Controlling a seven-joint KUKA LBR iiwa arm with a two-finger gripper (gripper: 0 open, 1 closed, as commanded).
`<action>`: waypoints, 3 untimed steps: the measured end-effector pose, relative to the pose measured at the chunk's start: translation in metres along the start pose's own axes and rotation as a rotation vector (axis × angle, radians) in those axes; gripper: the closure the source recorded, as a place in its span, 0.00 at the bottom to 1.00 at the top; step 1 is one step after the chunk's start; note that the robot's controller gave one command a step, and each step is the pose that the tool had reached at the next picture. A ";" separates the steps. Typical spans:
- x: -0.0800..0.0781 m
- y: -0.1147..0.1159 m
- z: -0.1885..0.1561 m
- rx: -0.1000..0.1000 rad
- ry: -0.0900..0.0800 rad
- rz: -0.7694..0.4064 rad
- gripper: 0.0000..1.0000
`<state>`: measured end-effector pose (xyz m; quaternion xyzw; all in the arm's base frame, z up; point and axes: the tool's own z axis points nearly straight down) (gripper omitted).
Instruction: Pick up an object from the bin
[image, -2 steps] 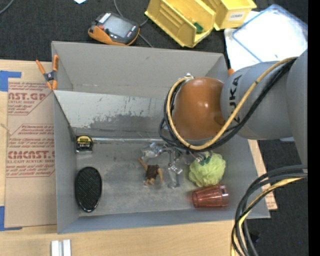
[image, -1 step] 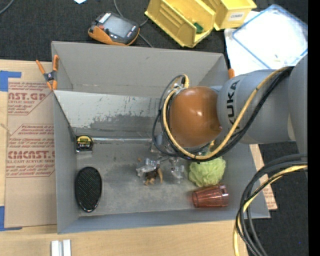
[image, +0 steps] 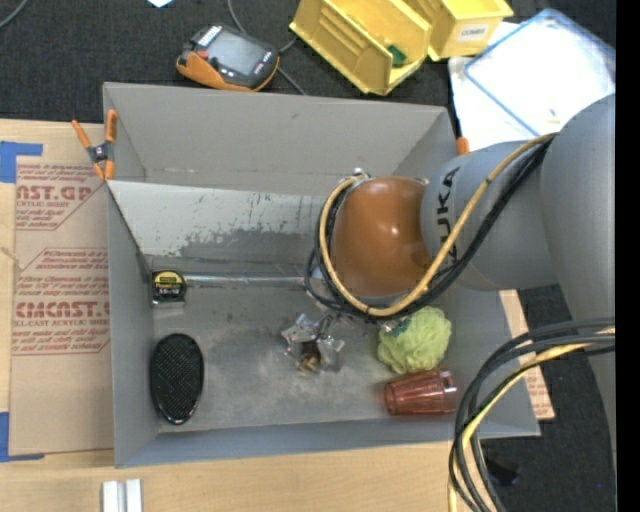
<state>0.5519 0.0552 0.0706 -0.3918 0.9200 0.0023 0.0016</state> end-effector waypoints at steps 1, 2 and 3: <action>0.000 0.000 0.000 0.000 0.000 -0.001 1.00; 0.000 0.001 -0.007 -0.001 0.000 0.000 1.00; 0.000 0.001 -0.015 -0.001 -0.001 0.000 1.00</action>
Offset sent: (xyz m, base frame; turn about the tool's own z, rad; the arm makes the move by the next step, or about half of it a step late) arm 0.0000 -0.0001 0.0112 -0.0011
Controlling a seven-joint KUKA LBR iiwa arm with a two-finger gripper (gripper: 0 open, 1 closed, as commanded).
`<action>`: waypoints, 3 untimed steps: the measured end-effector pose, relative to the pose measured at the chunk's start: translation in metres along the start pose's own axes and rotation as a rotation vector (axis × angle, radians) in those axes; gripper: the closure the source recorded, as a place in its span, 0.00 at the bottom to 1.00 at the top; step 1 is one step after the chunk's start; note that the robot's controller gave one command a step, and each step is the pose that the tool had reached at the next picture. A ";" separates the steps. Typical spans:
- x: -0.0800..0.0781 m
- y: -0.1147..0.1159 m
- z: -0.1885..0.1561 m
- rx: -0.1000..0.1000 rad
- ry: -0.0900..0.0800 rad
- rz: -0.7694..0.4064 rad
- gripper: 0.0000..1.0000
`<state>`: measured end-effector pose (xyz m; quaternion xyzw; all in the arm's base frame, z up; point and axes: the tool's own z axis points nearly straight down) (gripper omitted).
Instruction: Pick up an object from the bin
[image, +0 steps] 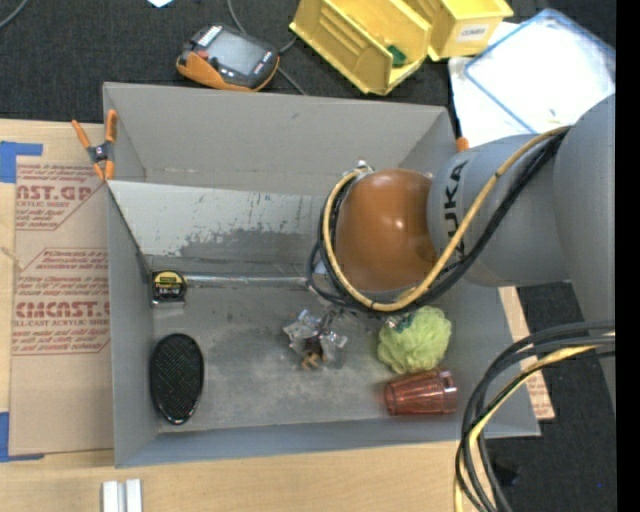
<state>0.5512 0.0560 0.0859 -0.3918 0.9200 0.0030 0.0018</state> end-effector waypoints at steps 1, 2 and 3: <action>0.002 0.002 -0.022 -0.008 0.008 0.000 1.00; 0.000 0.001 -0.060 -0.001 0.001 0.000 1.00; -0.001 0.000 -0.085 0.002 -0.002 0.001 1.00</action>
Offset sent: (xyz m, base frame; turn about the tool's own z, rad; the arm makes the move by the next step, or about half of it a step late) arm -0.0014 0.0001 0.0160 -0.0001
